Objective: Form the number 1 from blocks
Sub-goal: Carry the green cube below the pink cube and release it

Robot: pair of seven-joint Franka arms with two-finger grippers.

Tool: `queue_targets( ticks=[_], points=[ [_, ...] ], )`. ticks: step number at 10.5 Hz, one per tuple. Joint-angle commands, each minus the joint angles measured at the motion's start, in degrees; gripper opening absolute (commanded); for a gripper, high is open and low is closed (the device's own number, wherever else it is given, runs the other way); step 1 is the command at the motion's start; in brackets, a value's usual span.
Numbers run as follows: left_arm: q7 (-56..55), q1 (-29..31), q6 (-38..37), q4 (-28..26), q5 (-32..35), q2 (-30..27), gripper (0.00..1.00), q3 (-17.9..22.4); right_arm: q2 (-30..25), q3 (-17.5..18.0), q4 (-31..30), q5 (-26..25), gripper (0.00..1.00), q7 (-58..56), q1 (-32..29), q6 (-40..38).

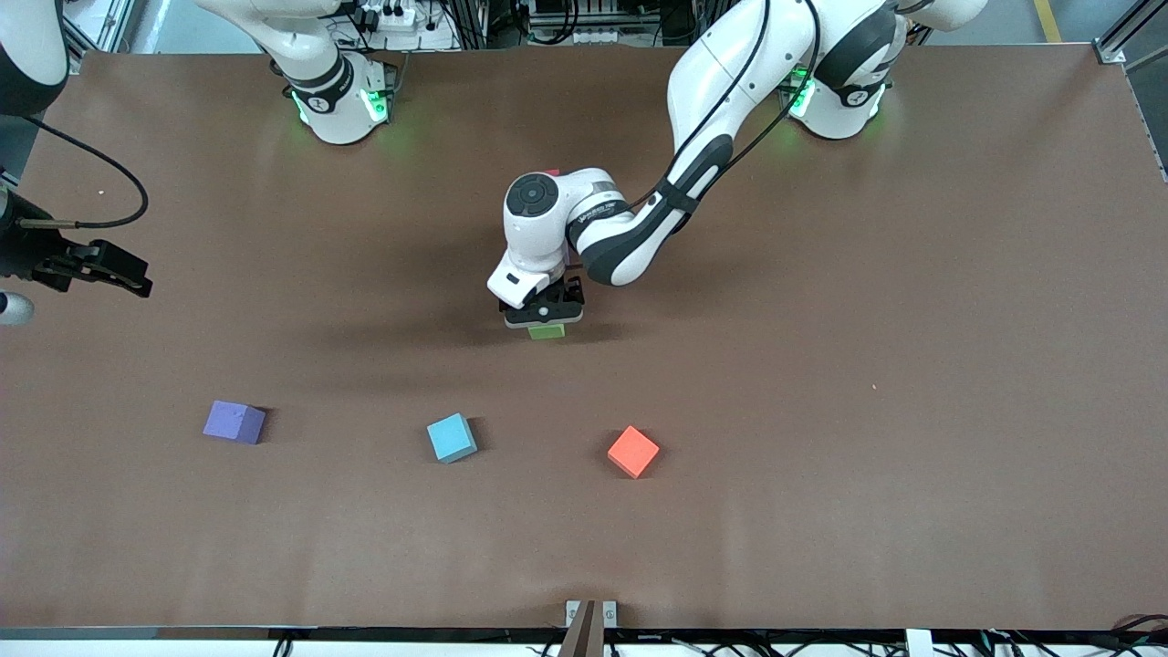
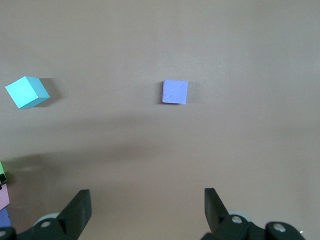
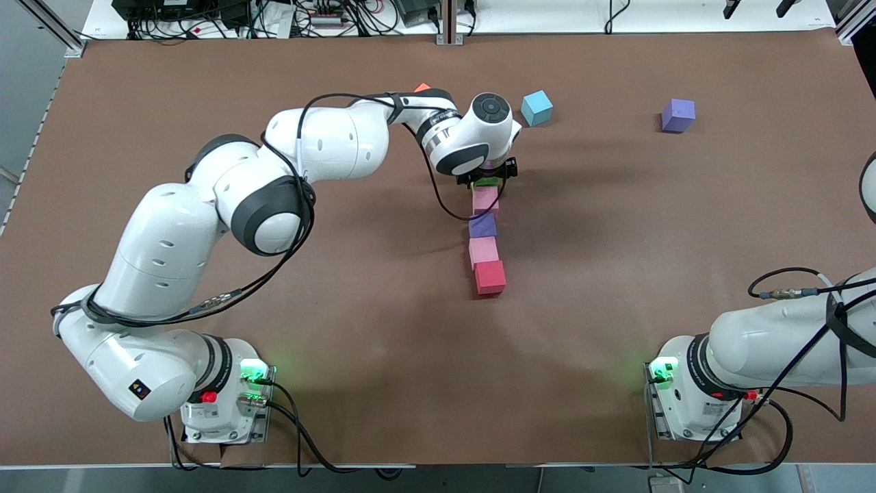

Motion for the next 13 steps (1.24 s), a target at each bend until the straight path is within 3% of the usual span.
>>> queue_targets(
  ticks=[1,9,13],
  points=[
    [-0.5,-0.7,-3.6,0.2,-0.8,-1.8,1.00,0.8,-0.1,-0.5,0.1,-0.1,1.00,1.4,0.9,-0.5],
    [-0.5,-0.9,-10.4,0.6,-1.3,-6.7,1.00,0.5,0.0,-0.5,0.3,-0.2,1.00,2.6,1.2,-0.4],
    [0.2,5.6,-19.4,0.4,-1.3,-13.3,1.00,0.8,0.1,-0.5,0.3,-0.2,1.00,3.5,1.8,-0.3]
  ],
)
